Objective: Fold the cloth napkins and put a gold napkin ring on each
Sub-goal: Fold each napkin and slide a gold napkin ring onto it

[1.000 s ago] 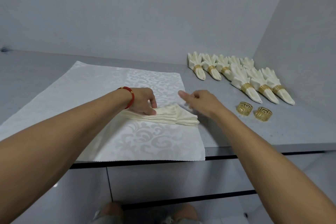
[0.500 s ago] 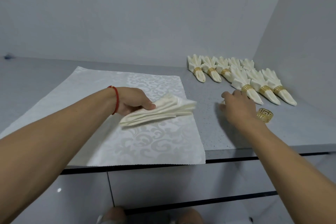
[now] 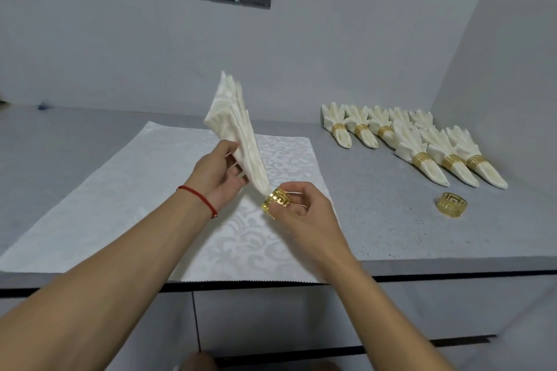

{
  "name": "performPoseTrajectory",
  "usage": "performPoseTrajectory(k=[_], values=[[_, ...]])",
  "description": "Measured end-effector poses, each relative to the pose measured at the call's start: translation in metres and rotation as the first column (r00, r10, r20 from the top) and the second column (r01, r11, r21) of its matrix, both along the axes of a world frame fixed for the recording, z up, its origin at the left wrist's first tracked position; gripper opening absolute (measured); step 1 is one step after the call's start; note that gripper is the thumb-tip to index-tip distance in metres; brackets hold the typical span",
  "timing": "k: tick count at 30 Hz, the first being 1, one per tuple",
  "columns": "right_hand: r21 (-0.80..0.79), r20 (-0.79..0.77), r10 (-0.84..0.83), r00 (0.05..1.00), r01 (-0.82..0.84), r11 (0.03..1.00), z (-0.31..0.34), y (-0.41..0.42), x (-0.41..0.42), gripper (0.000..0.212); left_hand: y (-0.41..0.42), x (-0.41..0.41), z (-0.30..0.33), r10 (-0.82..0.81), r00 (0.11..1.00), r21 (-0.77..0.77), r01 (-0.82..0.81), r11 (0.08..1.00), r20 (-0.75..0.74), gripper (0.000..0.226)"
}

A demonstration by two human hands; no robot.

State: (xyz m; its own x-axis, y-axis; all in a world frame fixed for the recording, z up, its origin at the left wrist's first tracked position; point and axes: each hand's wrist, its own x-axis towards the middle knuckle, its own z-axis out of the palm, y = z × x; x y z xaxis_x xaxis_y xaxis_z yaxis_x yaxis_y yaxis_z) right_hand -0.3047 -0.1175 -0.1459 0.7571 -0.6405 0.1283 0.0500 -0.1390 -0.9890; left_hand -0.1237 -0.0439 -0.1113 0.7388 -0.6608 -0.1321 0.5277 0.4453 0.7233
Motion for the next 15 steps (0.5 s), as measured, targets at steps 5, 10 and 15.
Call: performPoseTrajectory(k=[5, 10, 15], values=[[-0.126, 0.108, -0.066, 0.992, 0.079, 0.989, 0.009, 0.010, 0.021, 0.036, 0.007, -0.012, -0.009, -0.086, 0.995, -0.013, 0.087, 0.996, 0.039, 0.015], [-0.569, 0.036, -0.148, 0.988, 0.142, 0.810, 0.026, 0.003, 0.038, 0.034, 0.011, -0.026, -0.021, -0.184, 0.983, -0.001, 0.184, 0.983, 0.028, 0.025], [-0.637, 0.027, -0.150, 0.988, 0.133, 0.760, 0.031, 0.000, 0.040, 0.039, 0.020, -0.022, -0.014, -0.286, 0.958, 0.024, 0.285, 0.958, 0.007, 0.037]])
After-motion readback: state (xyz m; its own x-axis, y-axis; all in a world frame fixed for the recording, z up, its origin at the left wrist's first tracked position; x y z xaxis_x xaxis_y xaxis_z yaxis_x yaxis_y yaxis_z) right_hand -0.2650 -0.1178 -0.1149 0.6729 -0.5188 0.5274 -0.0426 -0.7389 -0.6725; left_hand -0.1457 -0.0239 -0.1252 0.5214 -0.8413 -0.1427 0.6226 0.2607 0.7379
